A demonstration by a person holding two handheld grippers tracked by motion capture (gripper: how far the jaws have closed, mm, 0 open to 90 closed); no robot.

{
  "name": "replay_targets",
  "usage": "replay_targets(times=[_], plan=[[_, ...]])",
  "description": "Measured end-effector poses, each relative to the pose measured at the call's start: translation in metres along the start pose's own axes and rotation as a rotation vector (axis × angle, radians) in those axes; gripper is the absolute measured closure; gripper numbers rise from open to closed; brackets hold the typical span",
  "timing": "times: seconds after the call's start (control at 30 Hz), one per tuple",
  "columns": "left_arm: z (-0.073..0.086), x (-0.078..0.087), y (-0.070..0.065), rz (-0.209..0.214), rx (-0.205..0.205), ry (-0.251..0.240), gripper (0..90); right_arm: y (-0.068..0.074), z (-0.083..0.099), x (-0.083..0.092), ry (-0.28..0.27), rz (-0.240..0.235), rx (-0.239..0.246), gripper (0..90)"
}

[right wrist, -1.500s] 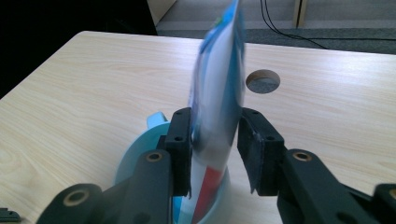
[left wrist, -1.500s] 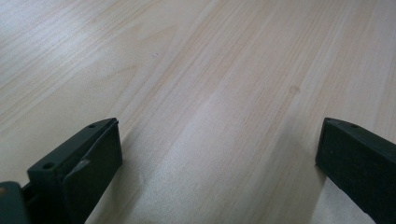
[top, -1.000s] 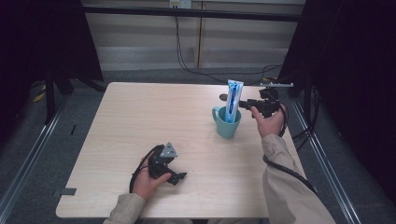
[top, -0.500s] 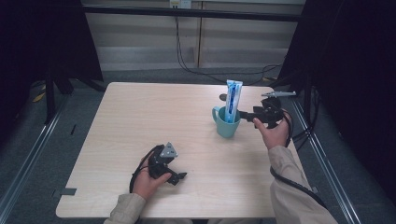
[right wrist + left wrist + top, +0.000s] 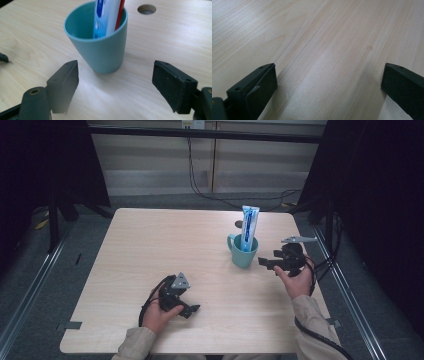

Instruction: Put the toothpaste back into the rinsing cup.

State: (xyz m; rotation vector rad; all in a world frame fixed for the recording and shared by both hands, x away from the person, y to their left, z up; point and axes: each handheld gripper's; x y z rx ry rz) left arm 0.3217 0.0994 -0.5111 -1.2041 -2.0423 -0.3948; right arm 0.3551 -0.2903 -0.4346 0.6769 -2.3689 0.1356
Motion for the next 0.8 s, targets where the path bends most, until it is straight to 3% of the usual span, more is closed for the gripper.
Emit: replay_targets(times=[0.3, 0.8], plan=[[0.000, 0.000, 0.000, 0.000, 0.007, -0.005, 0.1, 0.005, 0.028, -0.005, 0.024, -0.033, -0.011, 20.7], [0.000, 0.000, 0.000, 0.002, 0.009, -0.004, 0.0, 0.026, 0.062, -0.021, 0.115, -0.043, 0.064, 20.3]])
Point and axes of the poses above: each handheld gripper's, and its own axes: x roughly backward along the jaws, z roughly out of its underside, y roughly to its left, and after that the axes turned 6 degrees about x, right-handed
